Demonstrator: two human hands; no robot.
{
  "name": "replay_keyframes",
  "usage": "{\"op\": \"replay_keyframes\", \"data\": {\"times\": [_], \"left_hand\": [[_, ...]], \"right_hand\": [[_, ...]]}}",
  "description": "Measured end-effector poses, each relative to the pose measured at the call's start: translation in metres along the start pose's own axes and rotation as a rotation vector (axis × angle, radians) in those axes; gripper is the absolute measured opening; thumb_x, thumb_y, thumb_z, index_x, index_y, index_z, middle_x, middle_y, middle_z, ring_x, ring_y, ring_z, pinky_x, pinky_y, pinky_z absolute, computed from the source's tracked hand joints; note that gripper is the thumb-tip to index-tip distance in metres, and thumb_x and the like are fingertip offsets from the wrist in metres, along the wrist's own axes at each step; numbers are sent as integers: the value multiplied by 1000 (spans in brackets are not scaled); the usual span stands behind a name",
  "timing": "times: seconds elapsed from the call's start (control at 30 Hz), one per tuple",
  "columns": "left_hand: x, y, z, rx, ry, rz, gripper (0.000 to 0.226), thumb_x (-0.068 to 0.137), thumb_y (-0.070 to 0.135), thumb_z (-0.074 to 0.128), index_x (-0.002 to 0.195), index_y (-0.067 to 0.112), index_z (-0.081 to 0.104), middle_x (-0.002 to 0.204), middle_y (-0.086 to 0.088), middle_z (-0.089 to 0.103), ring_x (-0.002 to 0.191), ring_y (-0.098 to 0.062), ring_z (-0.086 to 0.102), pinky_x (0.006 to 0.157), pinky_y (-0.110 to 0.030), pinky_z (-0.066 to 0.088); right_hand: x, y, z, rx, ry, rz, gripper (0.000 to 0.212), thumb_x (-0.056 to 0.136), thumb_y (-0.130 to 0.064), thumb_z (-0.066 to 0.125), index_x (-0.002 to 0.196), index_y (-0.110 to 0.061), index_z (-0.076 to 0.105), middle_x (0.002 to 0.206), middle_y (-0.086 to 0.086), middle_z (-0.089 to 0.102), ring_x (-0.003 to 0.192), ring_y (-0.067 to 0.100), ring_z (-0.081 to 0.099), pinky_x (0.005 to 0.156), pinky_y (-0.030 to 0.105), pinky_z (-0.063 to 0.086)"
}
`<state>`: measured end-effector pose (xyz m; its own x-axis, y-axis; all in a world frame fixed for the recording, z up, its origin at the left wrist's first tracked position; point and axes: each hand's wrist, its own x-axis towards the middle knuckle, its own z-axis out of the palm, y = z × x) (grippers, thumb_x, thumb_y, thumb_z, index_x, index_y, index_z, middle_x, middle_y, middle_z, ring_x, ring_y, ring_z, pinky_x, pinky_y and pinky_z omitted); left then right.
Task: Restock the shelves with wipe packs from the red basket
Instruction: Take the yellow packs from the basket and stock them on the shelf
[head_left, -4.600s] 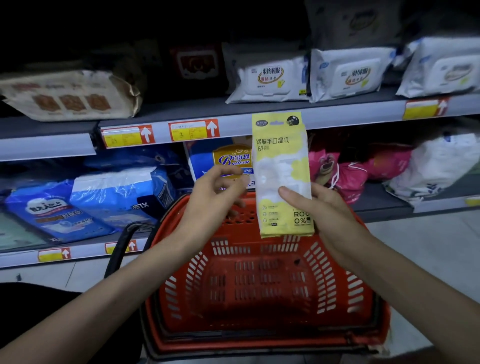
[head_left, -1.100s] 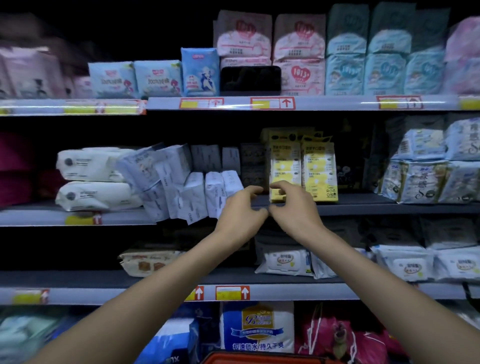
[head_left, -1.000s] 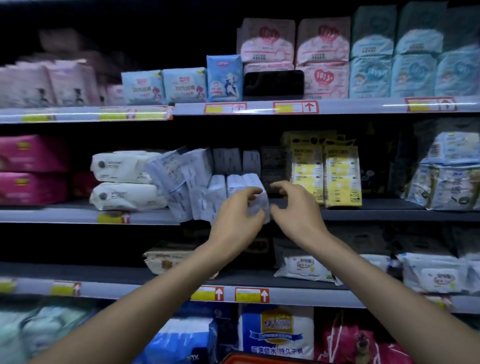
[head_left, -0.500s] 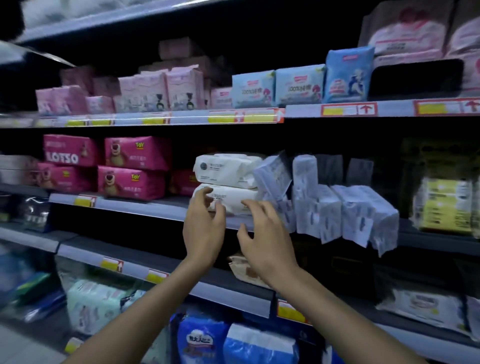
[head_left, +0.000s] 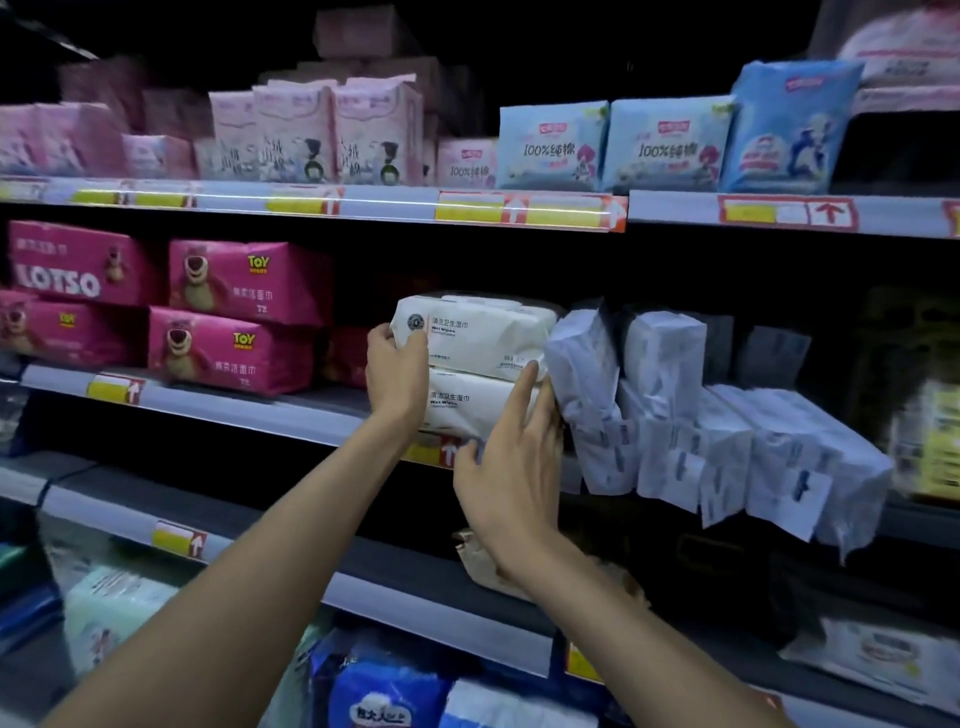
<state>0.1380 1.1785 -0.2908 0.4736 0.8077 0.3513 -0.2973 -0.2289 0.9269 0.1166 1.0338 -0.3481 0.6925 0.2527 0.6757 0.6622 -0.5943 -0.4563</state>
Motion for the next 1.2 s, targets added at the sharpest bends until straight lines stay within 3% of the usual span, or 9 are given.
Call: {"op": "replay_keyframes", "data": {"times": [0.17, 0.23, 0.33, 0.43, 0.57, 0.67, 0.93, 1.1, 1.2], "left_hand": [[-11, -12, -8, -3, 3, 116, 46, 80, 29, 55, 125, 30, 55, 104, 20, 67, 105, -19, 67, 94, -51, 56], [-16, -18, -8, 101, 3, 194, 55, 87, 25, 51, 142, 26, 50, 121, 9, 67, 114, -22, 62, 103, -47, 50], [-30, -29, 4, 385, 26, 317, 72, 101, 24, 46, 166, 18, 14, 164, -11, 34, 147, -30, 37, 122, -50, 28], [-39, -46, 21, 563, 32, 434, 73, 109, 37, 37, 166, 17, -5, 172, -20, 3, 158, -33, 8, 129, -51, 4], [-21, -62, 35, 671, 59, 475, 78, 101, 54, 15, 165, 17, -12, 171, -23, -4, 159, -34, -1, 127, -53, -6], [-9, -64, 39, 700, 49, 495, 80, 98, 55, 8, 165, 17, -11, 171, -24, -5, 160, -33, -3, 126, -52, -11], [-18, -50, 22, 877, -46, 415, 78, 106, 53, 27, 166, 16, -7, 169, -28, -3, 158, -41, 5, 126, -58, 3], [-70, -25, 8, 887, -66, 495, 70, 107, 47, 39, 164, 12, 19, 168, -27, 9, 156, -41, 10, 126, -59, 9], [-123, -16, 12, 740, -132, 599, 69, 107, 51, 40, 163, 17, 19, 164, -22, 22, 151, -41, 25, 121, -58, 26]], "right_hand": [[11, 2, -3, 99, 10, 58, 100, 90, -20, 60, 163, -13, -8, 170, 9, 0, 155, 31, 13, 124, 42, 24], [10, 2, -3, 60, 13, 31, 99, 88, -17, 59, 163, -17, -6, 170, 11, -1, 154, 34, 15, 122, 45, 27], [7, 6, -2, -55, -21, -27, 97, 88, -10, 57, 163, -21, -5, 166, 17, -5, 150, 39, 20, 119, 46, 30], [6, 14, 1, -168, -71, -50, 103, 89, -7, 63, 163, -22, -7, 164, 23, -10, 150, 41, 19, 118, 45, 35], [11, 25, 16, -347, 41, -65, 110, 63, -2, 88, 158, -13, 34, 156, 34, 30, 125, 47, 56, 89, 44, 59], [17, 28, 21, -395, 80, -60, 103, 61, 2, 88, 153, -11, 44, 152, 34, 39, 117, 44, 63, 79, 41, 62], [9, 17, -10, -221, -142, -67, 92, 92, 5, 60, 163, -18, 6, 166, 20, -15, 151, 38, 19, 100, 38, 49], [-35, 25, -56, 36, -116, -227, 80, 90, 8, 54, 157, -29, 32, 169, 4, 5, 149, 27, 29, 102, 36, 50], [-58, 51, -88, 105, 19, -356, 71, 89, 4, 58, 150, -31, 47, 163, 2, 24, 138, 23, 46, 92, 35, 56]]}}
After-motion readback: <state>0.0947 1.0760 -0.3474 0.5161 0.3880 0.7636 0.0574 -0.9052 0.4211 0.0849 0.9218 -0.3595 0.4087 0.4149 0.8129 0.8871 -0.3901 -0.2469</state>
